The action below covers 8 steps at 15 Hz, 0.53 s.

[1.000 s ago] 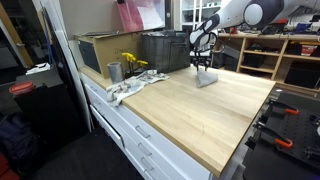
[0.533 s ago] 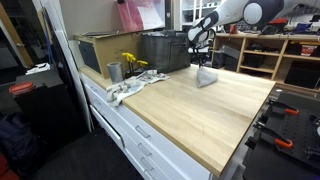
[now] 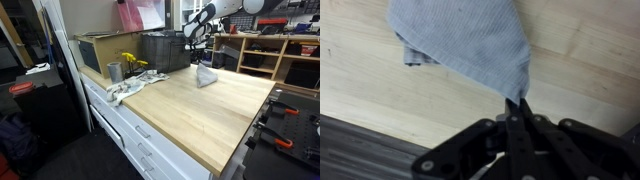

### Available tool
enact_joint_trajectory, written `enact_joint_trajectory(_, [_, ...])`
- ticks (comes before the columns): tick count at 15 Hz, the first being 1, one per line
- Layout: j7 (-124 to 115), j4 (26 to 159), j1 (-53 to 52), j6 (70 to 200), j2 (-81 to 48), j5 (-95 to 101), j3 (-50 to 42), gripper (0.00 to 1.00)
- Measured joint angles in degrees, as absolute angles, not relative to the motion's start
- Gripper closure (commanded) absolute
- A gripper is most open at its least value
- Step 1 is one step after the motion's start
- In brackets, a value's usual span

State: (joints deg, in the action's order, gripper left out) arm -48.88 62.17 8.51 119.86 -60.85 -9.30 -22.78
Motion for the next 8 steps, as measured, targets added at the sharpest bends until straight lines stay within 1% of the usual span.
enact_joint_trajectory(5, [-48.65,74.09,3.66,117.63,-52.15,-9.30,-23.07,0.99])
enact_joint_trajectory(8, [-48.58,81.90,2.52,114.89,-45.18,-7.23,-19.92,0.99])
